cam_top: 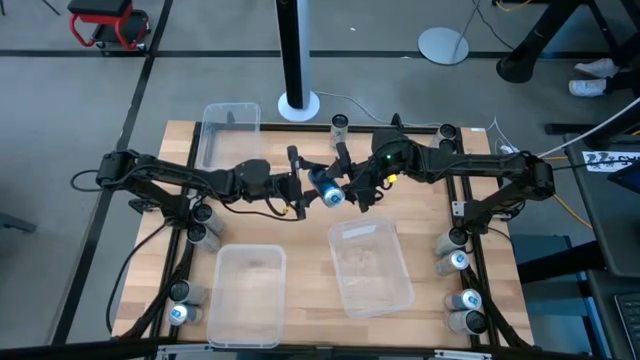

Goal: Sort soda cans
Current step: Put the top blue soda can into the bottom right transparent bin

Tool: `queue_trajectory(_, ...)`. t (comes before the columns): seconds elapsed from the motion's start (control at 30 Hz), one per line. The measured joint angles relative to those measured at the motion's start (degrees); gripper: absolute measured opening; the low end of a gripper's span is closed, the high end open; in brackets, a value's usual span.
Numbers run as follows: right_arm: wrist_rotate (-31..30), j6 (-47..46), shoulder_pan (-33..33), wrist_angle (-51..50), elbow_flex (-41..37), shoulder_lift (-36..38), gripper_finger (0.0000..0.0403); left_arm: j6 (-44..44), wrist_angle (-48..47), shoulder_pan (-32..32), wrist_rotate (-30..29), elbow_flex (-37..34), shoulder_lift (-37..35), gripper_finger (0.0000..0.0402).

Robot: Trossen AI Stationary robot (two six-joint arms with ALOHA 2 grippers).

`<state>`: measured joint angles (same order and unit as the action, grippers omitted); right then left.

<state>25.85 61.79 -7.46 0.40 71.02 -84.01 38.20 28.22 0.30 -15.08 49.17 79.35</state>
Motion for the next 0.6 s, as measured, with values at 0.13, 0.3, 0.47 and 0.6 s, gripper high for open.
queue_trajectory(0.13, 0.28, 0.10, 0.00, 0.15, 0.00, 0.00, 0.0219, 0.21, -0.27, -0.02, -0.89, 0.00, 0.00, 0.0230)
queue_trajectory(0.3, 0.02, 1.77, -0.07, 0.44, -0.02, 0.04, 0.0276, -1.80, -0.96, -0.02, -2.85, 0.00, -0.07, 0.0230)
queue_trajectory(0.47, -0.23, 4.43, -0.06, -6.45, 2.58, 2.48, 0.0331, -3.72, -3.73, -0.20, -7.17, -0.16, -1.12, 0.0230)
queue_trajectory(0.6, -6.31, 6.26, -0.01, -14.87, 5.55, 6.72, 0.0352, -7.83, -6.97, 0.02, -7.08, -0.17, -4.17, 0.0230)
